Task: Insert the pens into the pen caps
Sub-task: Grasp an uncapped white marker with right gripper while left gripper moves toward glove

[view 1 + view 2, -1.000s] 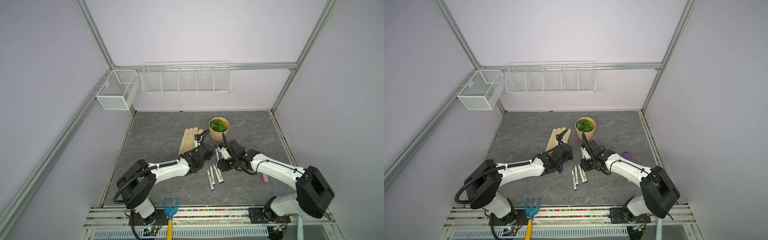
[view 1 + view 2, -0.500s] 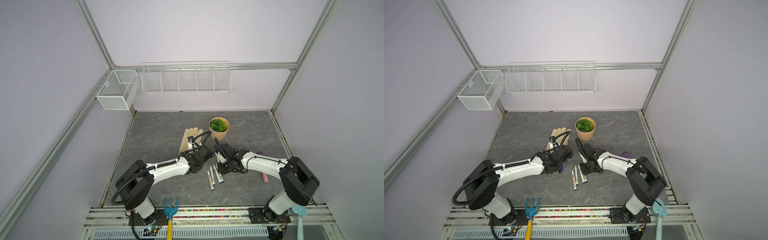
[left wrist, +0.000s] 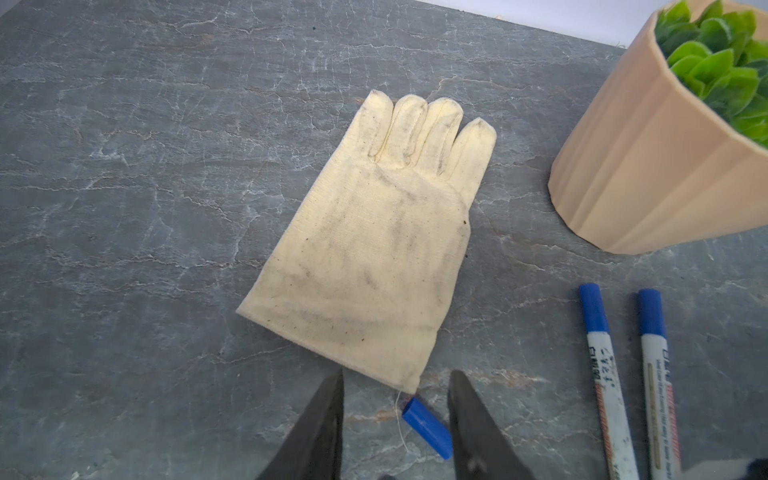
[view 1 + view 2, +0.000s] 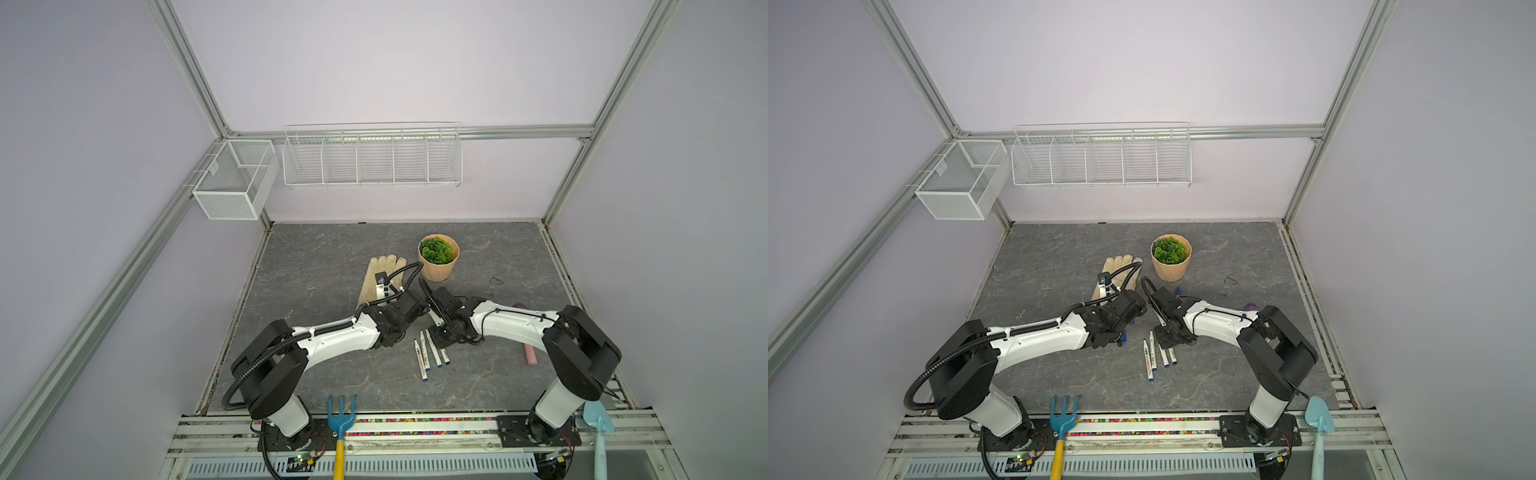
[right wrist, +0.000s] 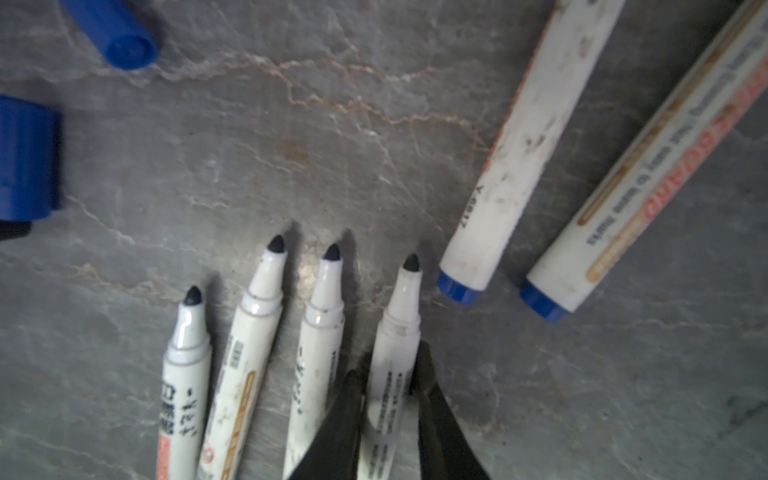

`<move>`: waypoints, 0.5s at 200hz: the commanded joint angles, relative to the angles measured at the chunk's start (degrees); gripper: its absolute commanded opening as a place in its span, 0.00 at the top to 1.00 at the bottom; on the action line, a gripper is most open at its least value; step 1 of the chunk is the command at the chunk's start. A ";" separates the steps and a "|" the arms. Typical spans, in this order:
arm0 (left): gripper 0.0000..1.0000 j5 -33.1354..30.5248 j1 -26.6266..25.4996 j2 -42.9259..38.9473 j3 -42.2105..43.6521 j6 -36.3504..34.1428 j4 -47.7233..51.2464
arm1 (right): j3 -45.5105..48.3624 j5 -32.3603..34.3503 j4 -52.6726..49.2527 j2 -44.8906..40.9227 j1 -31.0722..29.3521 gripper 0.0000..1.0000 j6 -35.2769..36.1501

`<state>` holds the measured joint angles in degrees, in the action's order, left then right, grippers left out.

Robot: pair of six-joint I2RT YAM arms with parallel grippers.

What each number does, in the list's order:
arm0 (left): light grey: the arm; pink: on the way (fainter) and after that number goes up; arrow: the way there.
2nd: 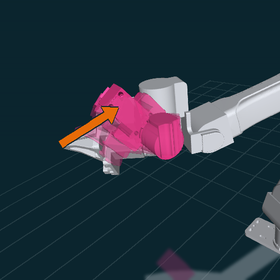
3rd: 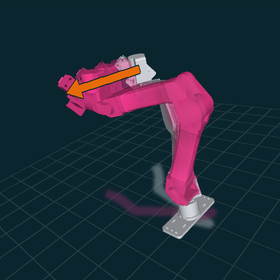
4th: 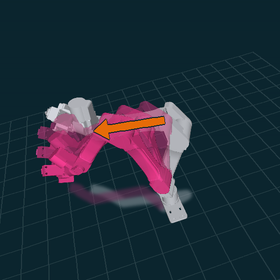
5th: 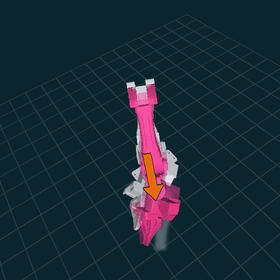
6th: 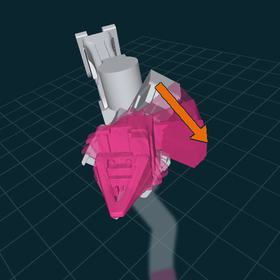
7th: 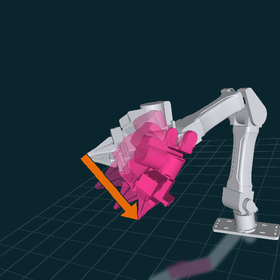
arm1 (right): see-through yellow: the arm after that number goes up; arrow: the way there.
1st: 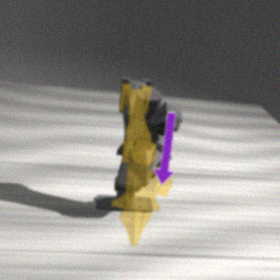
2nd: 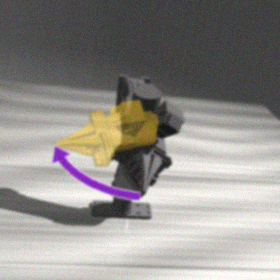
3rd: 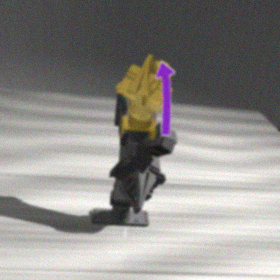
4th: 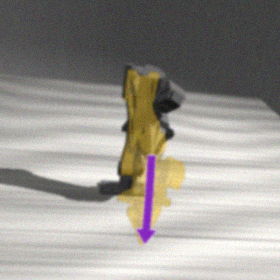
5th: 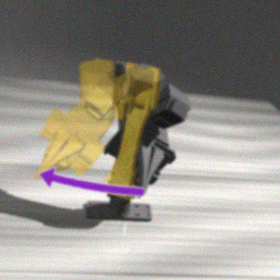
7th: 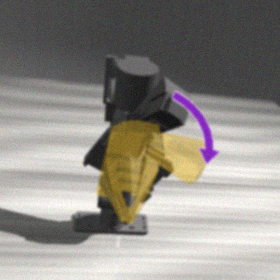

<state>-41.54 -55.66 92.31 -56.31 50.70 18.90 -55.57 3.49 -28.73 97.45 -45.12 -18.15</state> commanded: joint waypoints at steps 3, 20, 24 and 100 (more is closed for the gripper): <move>0.59 -0.28 -0.24 -0.62 0.94 0.32 -1.70 | -0.57 0.99 -1.59 1.71 -0.93 0.80 -0.11; 0.59 0.14 -0.24 -0.73 1.19 0.06 -2.22 | -0.50 0.76 -1.24 1.03 -1.09 0.85 -0.04; 0.59 0.22 -0.24 -0.66 1.16 0.01 -2.21 | -0.46 0.73 -1.20 0.71 -1.05 0.86 -0.06; 0.60 6.50 -0.41 -0.06 1.86 -4.20 -7.94 | 3.33 0.96 7.75 -16.10 0.35 0.93 -1.85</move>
<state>-38.15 -55.68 92.31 -55.77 48.38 14.52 -53.84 4.19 -25.82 87.35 -45.65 -18.41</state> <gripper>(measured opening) 0.403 0.142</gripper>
